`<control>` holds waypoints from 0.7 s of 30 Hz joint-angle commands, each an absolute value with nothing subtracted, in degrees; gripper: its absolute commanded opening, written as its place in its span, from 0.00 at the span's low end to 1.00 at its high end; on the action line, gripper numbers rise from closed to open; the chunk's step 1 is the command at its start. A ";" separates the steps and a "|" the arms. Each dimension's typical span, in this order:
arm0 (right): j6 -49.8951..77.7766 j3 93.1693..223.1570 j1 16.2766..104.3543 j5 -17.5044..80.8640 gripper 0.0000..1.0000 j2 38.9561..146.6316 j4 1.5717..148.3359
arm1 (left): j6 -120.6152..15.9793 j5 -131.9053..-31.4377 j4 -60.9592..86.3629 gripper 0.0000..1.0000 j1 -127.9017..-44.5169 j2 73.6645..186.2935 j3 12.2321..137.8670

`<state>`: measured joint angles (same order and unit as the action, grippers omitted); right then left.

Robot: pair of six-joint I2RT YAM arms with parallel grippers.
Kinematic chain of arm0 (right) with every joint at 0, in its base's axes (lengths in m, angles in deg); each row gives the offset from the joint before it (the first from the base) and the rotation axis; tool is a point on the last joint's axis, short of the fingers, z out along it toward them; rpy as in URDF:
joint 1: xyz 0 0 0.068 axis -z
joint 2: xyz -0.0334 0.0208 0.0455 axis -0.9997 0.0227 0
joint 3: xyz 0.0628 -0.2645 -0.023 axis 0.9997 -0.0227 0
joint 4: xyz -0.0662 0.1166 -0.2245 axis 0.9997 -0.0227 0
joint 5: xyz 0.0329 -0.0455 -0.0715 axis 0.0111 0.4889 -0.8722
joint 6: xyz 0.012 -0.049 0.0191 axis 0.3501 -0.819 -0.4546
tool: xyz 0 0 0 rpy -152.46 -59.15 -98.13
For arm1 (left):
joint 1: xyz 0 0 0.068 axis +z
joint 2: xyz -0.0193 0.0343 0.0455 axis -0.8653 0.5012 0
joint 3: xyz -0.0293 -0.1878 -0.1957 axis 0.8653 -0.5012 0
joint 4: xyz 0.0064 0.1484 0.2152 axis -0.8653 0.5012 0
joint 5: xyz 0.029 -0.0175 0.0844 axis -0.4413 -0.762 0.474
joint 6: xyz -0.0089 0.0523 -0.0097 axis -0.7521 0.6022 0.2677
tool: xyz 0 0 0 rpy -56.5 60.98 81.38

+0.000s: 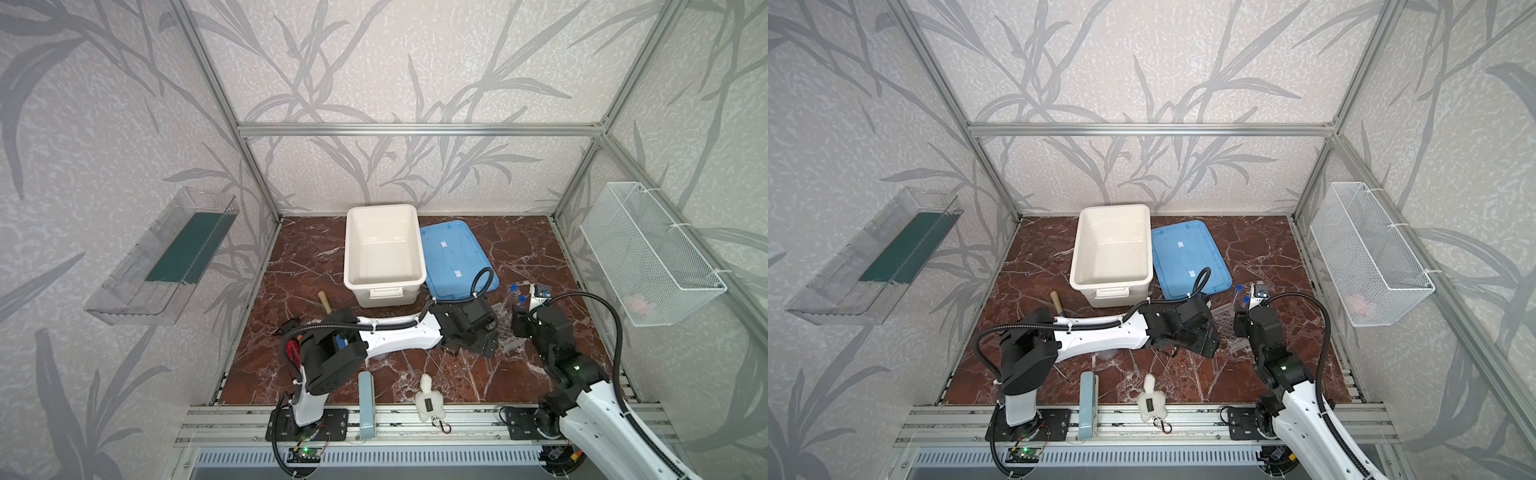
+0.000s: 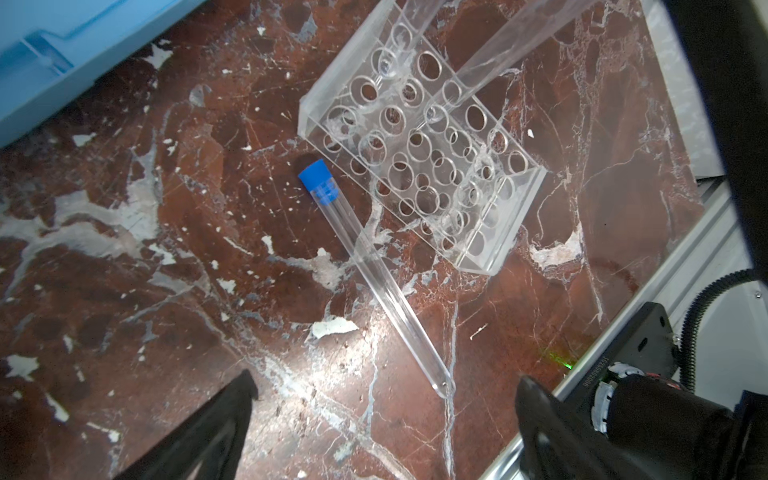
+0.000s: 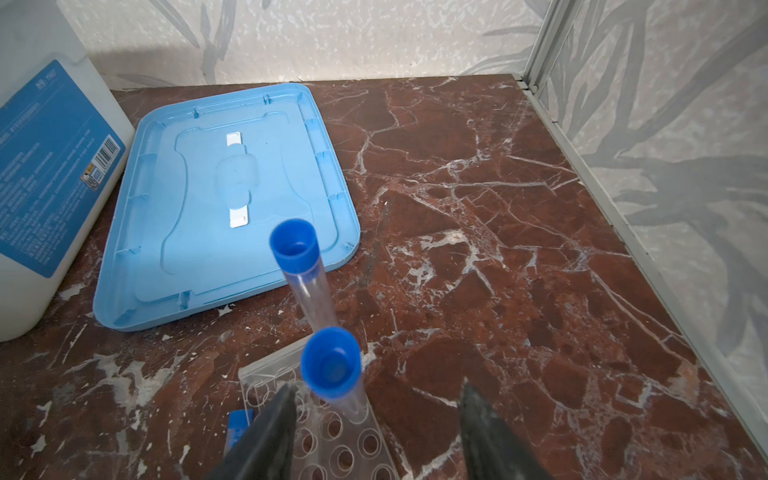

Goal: Organize the chemistry lab equipment
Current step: 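Lower the tube into the clear rack with the right gripper while the left releases, then grasp a third blue-capped tube lying by the rack with the left gripper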

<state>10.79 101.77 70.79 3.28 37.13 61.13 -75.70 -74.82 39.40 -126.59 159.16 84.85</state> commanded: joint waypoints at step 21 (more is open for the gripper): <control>29.25 112.28 70.66 3.57 0.88 18.77 31.03 | -70.10 -67.15 59.50 0.59 -127.16 176.15 102.36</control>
<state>28.86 111.39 70.79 4.50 19.91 33.57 -70.80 -70.52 53.76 -127.01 174.97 100.72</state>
